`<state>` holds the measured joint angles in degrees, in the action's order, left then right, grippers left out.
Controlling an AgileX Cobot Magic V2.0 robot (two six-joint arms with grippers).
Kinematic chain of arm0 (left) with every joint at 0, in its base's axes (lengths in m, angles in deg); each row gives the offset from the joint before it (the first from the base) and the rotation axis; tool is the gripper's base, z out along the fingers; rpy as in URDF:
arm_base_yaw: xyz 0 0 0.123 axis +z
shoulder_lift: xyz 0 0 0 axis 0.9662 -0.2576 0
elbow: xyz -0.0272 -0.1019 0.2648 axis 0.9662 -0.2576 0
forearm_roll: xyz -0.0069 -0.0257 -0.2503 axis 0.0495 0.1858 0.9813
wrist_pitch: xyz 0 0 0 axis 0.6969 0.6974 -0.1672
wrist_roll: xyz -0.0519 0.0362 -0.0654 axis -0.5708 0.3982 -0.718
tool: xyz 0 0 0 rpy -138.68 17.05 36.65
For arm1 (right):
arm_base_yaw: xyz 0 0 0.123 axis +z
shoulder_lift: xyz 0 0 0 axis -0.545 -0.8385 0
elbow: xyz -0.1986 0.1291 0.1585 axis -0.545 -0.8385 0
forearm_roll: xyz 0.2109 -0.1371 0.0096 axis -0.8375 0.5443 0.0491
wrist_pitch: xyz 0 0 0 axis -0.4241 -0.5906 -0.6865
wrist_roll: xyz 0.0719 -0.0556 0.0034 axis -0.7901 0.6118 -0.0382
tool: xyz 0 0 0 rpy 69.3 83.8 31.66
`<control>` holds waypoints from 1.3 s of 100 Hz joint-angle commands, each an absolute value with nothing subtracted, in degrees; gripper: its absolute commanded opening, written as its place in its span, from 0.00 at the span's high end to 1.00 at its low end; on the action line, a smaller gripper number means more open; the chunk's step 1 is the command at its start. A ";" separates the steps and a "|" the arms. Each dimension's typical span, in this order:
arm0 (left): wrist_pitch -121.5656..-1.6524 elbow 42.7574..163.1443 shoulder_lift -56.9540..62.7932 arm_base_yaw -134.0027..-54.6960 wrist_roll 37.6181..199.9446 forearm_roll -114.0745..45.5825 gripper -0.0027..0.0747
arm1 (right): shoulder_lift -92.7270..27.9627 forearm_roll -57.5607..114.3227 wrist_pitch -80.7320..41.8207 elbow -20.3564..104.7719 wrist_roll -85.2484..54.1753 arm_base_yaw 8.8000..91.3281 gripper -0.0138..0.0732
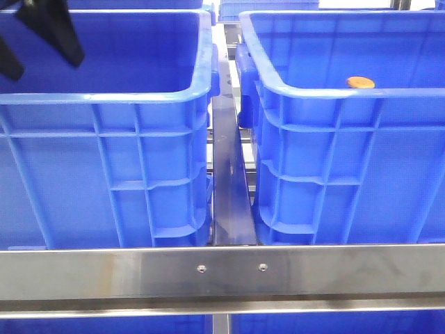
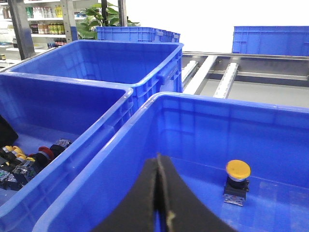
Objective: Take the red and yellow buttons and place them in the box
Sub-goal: 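Reach the left gripper into the button crate and grasp a red-capped button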
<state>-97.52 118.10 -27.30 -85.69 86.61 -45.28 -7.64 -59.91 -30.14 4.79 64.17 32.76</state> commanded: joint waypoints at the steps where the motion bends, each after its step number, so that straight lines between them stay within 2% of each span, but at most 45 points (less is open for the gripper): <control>1: -95.01 119.87 -27.06 -85.75 81.62 -47.43 0.23 | -7.41 -62.77 -31.85 6.24 65.01 32.63 0.92; 62: -91.99 120.49 -37.61 -85.88 79.94 -47.73 0.24 | -7.41 -62.77 -31.85 6.24 65.01 32.63 0.92; 67: -91.99 120.49 -37.61 -85.88 79.94 -47.73 0.29 | -7.41 -62.77 -31.85 6.24 65.01 32.63 0.92; 72: -91.67 120.49 -37.61 -85.88 79.94 -47.73 0.38 | -7.41 -62.77 -31.85 6.24 65.01 32.63 0.92; 84: -91.26 120.49 -37.61 -85.88 80.08 -47.73 0.68 | -7.41 -62.77 -31.85 6.24 65.01 32.63 0.92; 91: -91.02 120.49 -37.61 -85.88 80.08 -47.73 0.79 | -7.41 -62.77 -31.85 6.24 65.01 32.63 0.92; 98: -91.02 120.49 -37.36 -85.88 80.08 -47.73 0.82 | -7.41 -62.77 -31.85 6.24 65.01 32.63 0.92; 130: -91.18 120.49 -29.57 -88.93 88.51 -45.04 0.82 | -7.41 -62.77 -31.79 6.24 65.01 32.63 0.92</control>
<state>-92.92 118.72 -35.00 -86.96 84.33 -48.26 -7.64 -59.91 -30.14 4.79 64.25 32.76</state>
